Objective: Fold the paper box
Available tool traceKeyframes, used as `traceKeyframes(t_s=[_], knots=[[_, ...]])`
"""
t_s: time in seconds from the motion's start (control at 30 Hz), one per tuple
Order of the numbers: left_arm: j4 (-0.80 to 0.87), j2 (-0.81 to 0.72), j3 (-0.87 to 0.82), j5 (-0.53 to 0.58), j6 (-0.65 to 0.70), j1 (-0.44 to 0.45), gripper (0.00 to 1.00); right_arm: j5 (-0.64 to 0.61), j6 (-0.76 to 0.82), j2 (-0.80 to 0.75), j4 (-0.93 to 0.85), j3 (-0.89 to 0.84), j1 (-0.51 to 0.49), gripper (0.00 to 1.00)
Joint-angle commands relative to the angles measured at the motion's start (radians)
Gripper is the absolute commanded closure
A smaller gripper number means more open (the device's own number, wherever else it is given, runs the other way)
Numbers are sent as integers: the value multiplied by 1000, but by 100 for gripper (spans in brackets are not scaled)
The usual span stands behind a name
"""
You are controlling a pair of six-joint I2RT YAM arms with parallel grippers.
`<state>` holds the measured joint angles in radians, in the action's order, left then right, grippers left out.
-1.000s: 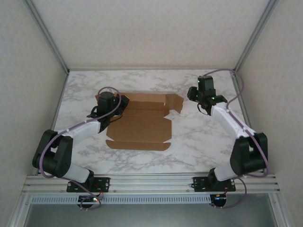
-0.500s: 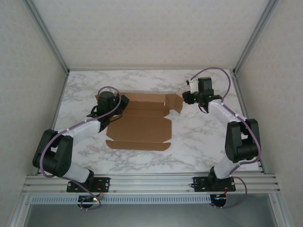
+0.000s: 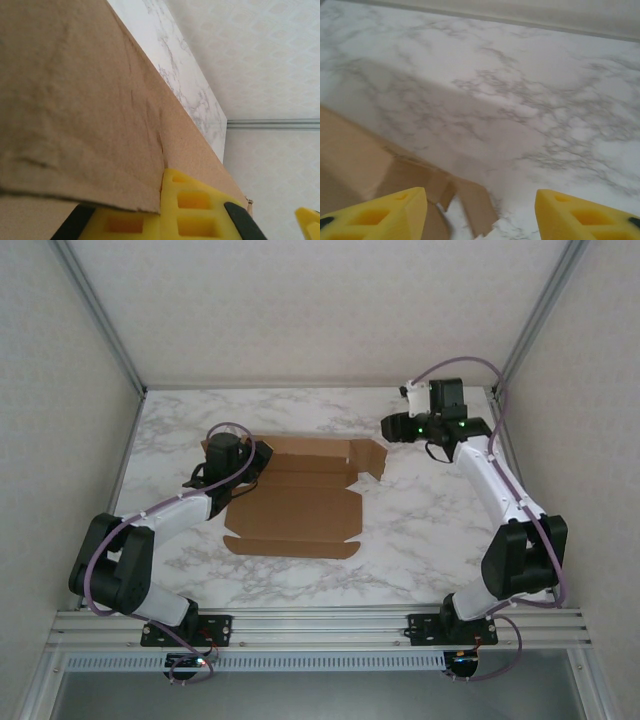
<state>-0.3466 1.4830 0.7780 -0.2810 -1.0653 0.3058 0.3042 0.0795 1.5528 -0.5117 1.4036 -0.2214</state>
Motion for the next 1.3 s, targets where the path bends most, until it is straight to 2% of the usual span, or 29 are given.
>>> traceKeyframes(t_s=[0.0,0.1,0.17,0.3,0.4,0.5,0.7,0.8,0.87,0.93,1.1,1.27], knots=[[94,25,-18,3,28,-11,100,87,93,47,-170,16,-9,37],[93,25,-21,1,27,-11,100,39,139,71,-182,34,-9,34],[95,22,-20,2,28,-12,100,59,137,97,-201,55,-10,34],[103,17,-16,7,35,-12,100,84,126,145,-217,71,-15,38],[106,16,-16,8,39,-14,100,57,133,178,-224,74,-39,41],[101,18,-17,6,35,-13,100,0,119,206,-205,83,-68,49],[106,16,-13,5,39,-13,100,-78,53,264,-238,137,-120,75],[109,14,-11,3,39,-13,100,-102,-46,253,-208,115,-122,81],[109,14,-10,3,38,-13,100,-170,-161,262,-208,116,-124,88],[107,14,-11,2,38,-14,100,-210,-285,271,-211,116,-124,87],[104,16,-11,0,36,-13,100,-88,-544,224,-50,34,-133,83],[103,18,-11,0,34,-14,100,-47,-816,205,56,-10,-152,80]])
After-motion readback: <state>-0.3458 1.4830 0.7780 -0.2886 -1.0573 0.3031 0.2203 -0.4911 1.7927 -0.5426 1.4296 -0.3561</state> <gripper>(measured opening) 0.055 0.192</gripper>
